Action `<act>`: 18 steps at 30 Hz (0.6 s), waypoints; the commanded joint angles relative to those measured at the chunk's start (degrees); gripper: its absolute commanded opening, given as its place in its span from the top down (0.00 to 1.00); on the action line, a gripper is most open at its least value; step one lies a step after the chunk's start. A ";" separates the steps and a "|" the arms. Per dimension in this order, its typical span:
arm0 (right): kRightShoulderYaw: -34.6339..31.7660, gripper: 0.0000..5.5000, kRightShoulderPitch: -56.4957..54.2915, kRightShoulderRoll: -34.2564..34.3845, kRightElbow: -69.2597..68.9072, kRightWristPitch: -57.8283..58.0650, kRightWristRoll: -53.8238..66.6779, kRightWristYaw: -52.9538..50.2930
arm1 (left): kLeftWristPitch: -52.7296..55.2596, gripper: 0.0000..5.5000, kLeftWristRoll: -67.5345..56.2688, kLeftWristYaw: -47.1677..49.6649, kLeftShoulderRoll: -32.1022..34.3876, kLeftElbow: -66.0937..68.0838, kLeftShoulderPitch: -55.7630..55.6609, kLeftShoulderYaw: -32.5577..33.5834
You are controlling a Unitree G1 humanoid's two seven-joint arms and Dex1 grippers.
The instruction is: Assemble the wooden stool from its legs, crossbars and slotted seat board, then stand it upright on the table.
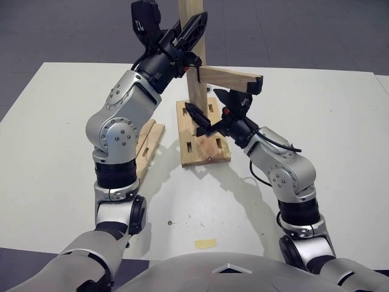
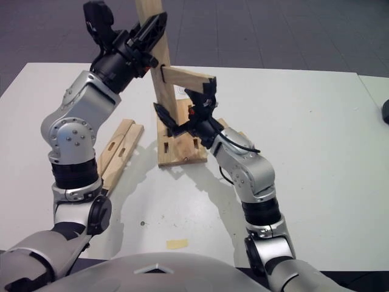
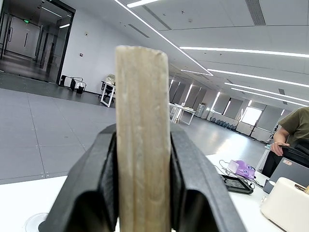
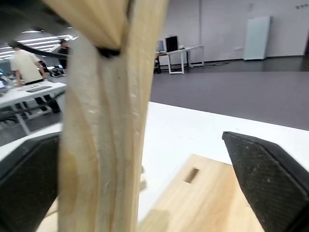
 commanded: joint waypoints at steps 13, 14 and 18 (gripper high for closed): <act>-0.80 0.02 6.82 -6.08 -5.86 1.05 -0.40 8.88 | 0.13 0.81 1.36 -1.23 3.46 0.13 -0.43 3.59; -1.30 0.02 8.45 -7.33 -6.43 1.15 -0.53 9.69 | 0.09 0.81 1.39 -1.31 4.43 0.71 -0.88 4.79; -3.78 0.02 13.28 -11.02 -4.65 0.88 -5.54 7.08 | 1.86 0.81 -0.32 -1.03 9.33 2.08 -1.43 10.80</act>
